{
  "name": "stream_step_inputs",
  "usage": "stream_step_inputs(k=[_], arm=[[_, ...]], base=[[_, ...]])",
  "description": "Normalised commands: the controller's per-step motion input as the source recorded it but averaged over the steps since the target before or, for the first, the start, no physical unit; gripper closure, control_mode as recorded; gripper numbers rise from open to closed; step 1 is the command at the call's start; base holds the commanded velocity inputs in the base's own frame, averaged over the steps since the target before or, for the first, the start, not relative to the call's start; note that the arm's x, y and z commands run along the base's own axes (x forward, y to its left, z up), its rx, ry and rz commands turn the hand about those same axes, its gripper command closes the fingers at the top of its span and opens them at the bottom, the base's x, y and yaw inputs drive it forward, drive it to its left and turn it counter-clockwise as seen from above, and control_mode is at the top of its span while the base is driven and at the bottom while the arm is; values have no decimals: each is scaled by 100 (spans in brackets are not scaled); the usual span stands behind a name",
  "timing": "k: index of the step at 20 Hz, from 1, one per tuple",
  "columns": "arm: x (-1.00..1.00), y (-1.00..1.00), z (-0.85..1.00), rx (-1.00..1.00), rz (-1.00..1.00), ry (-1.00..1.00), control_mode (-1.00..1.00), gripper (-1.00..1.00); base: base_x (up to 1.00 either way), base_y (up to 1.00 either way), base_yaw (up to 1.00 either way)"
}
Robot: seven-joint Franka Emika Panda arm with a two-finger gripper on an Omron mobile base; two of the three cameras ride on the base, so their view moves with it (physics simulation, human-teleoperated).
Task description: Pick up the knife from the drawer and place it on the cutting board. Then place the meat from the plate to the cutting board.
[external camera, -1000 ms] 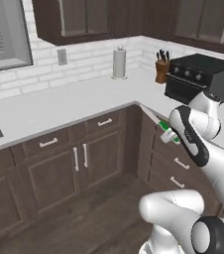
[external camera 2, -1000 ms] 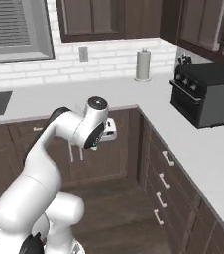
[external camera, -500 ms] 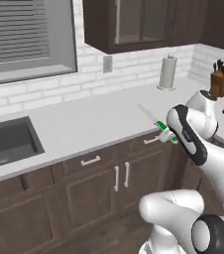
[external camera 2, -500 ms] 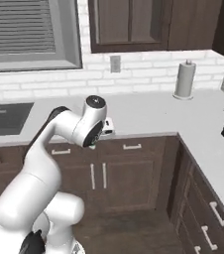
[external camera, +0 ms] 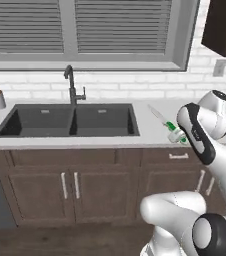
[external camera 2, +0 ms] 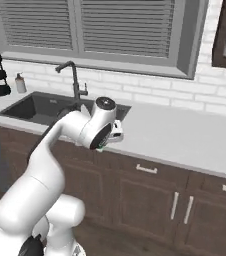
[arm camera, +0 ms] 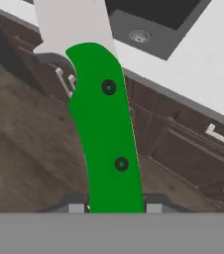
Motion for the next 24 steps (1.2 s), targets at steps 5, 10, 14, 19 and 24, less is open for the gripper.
stream_step_inputs(k=[5,10,14,19,24], arm=[[0,0,0,0,0,0,100,100],[0,0,0,0,0,0,100,100],[0,0,0,0,0,0,100,100],[0,0,0,0,0,0,100,100],[0,0,0,0,0,0,100,100]], base=[[8,70,78],[11,49,79],[3,34,77],[15,22,67],[23,22,63]])
